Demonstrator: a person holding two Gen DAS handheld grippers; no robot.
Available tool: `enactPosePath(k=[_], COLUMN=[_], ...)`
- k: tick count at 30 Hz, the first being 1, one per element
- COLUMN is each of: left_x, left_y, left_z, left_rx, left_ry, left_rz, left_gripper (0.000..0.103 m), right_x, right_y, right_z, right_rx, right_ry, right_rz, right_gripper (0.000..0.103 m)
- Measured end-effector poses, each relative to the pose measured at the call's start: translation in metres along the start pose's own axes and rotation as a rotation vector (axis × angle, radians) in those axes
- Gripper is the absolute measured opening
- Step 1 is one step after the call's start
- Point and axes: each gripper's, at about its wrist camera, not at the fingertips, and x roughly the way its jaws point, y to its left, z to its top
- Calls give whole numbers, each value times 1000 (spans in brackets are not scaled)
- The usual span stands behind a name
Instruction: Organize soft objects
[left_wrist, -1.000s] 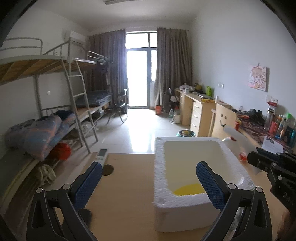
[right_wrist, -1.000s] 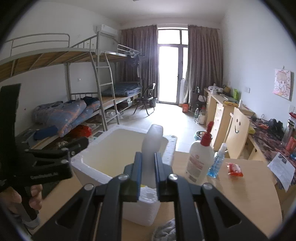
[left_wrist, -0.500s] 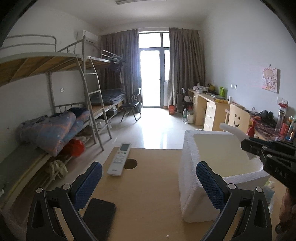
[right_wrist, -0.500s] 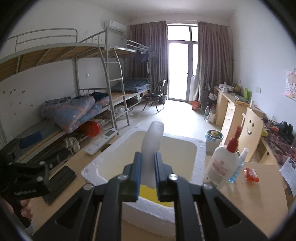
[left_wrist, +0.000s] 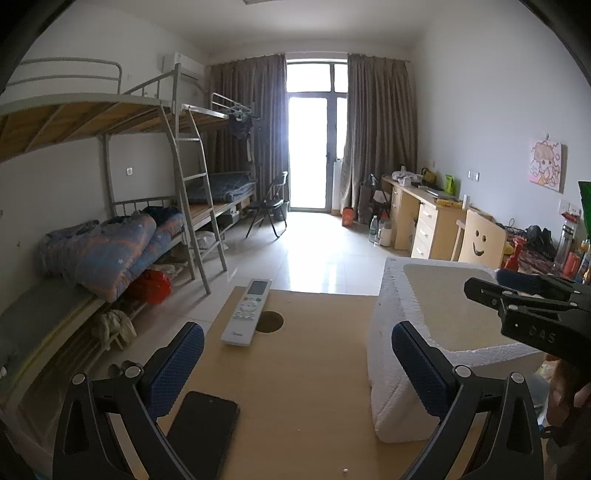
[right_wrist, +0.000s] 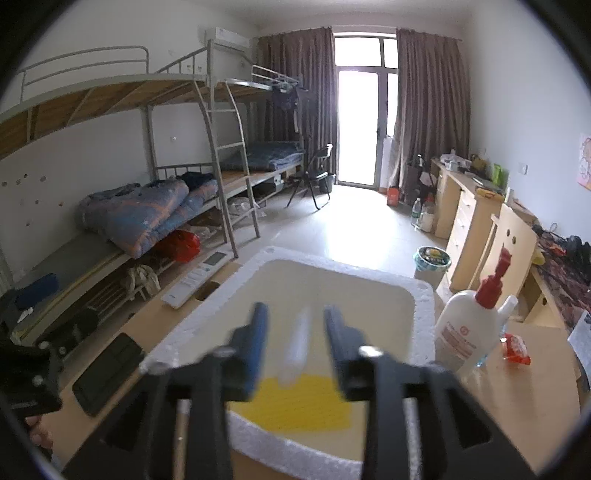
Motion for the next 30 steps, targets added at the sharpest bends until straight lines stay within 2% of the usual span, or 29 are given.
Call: enactPosePath(k=[1, 7, 18, 24, 30], left_x=[0, 1, -18, -47, -80], left_y=[0, 2, -13, -34, -54], left_z=[0, 1, -3, -6, -12], left_rx=[0, -3, 18, 35, 53], left_ry=[0, -1, -34, -56, -84], left_rz=[0, -2, -22, -49, -86], left_gripper=[102, 102, 102, 102, 102], right_x=[-1, -6, -35, -66, -105], right_y=[-1, 6, -1, -5, -8], right_z=[0, -1, 0, -10, -23], right_rx=[2, -23, -1, 20, 30], right_ry=[-6, -16, -52, -80, -121], right_rz=[-4, 16, 6, -4, -43], right_gripper=[73, 90, 95, 101, 102])
